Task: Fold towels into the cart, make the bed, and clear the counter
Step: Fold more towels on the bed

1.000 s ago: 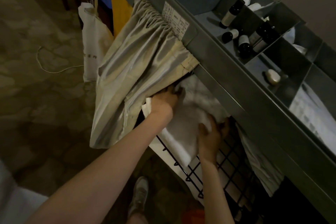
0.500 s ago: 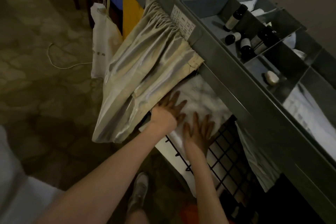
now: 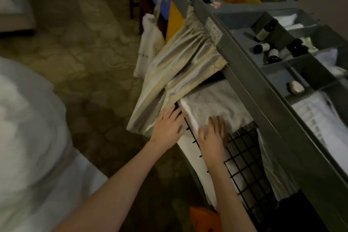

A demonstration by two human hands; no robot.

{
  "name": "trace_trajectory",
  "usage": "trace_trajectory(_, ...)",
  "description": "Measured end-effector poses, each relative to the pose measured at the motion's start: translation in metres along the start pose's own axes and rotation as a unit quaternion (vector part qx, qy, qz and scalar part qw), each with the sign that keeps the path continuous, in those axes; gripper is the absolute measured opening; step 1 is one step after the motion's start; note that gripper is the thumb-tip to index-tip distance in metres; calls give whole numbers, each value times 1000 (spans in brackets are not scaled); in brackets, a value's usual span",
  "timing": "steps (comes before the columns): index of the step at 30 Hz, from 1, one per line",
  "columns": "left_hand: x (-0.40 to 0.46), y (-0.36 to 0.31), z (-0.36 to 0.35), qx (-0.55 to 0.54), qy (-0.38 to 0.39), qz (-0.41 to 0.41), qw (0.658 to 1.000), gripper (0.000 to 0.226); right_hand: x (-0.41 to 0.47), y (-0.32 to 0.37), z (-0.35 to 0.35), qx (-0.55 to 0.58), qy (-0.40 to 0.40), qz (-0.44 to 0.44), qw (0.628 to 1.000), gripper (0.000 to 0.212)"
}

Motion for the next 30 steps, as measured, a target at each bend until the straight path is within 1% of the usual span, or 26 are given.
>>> trace_trajectory(5, -59, 19, 28, 15, -46, 155, 987, 51, -23, 27, 4, -57, 20, 141, 988, 54)
trace_trajectory(8, -115, 30, 46, 4, -65, 234, 970, 51, -46, 46, 5, -78, 62, 205, 974, 57)
trace_trajectory(11, -182, 44, 63, -9, -73, 324, 943, 52, -76, 74, 6, -78, 85, 277, 954, 57)
trace_trajectory(15, -283, 56, 85, -15, -98, 448, 889, 54, -139, 119, -2, -93, 123, 362, 919, 56)
trace_trajectory(17, -318, 57, 94, -1, -102, 473, 875, 55, -162, 135, -7, -98, 140, 383, 908, 56)
trace_trajectory(21, -408, 56, 109, 30, -117, 535, 836, 53, -231, 171, -26, -112, 182, 436, 874, 58)
trace_trajectory(23, -448, 59, 112, 36, -132, 557, 819, 52, -266, 189, -31, -110, 185, 467, 858, 58)
trace_trajectory(27, -518, 59, 114, 26, -140, 598, 788, 53, -328, 218, -46, -119, 200, 529, 816, 58)
trace_trajectory(30, -564, 59, 112, -1, -150, 616, 773, 55, -377, 236, -55, -109, 213, 559, 794, 59)
Point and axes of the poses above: each hand's wrist, its own x-axis towards the middle knuckle, its own z-axis out of the back of the hand, y = z × x, the point moved 7 cm from there along x, towards the middle knuckle, and after that the axes turned 2 degrees about z, right-handed, at the moved point
